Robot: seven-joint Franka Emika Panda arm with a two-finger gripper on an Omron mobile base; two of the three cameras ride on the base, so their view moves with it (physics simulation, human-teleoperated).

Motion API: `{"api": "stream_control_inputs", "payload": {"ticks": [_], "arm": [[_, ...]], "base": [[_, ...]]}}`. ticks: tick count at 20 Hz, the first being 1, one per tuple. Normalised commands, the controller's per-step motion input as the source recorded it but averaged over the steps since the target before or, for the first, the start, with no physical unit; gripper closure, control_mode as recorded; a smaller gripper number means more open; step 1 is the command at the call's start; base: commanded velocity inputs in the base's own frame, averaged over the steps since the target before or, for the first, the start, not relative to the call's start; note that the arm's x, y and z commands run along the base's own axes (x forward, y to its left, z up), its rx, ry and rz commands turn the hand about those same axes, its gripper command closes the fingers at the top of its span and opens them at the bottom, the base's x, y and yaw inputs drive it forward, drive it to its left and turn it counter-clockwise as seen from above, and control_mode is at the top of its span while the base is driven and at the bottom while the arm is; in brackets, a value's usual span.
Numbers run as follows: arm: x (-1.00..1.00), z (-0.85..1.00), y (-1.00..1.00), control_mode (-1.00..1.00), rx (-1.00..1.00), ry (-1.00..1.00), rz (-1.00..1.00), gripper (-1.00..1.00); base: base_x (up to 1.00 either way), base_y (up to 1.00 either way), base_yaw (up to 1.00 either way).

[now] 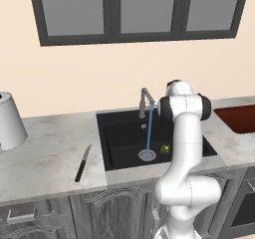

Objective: Pick up all produce items and place them in the sink. Turn on the sink faucet to wash them. Then turn the sink off and put them in the tray.

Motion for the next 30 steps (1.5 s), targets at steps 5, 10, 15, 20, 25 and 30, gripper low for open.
{"api": "stream_control_inputs", "payload": {"ticks": [5,10,15,20,25,30], "arm": [[0.00,0.14,0.32,-1.00,-0.02,0.00,0.11,1.00],[0.02,0.02,0.16,-1.00,0.00,-0.01,0.21,1.00],[0.00,0.00,0.21,-1.00,0.00,-0.01,0.22,1.00],[0.00,0.00,0.31,-1.00,0.00,0.00,0.20,1.00],[0.00,0.00,0.31,-1.00,-0.01,0.00,0.03,1.00],[0.00,0.00,0.67,-1.00,-0.05,0.00,0.06,1.00]], "base": [[0.00,0.00,0.00],[0.00,0.00,0.00],[0.00,0.00,0.00],[0.00,0.00,0.00],[0.00,0.00,0.00],[0.00,0.00,0.00]]}}
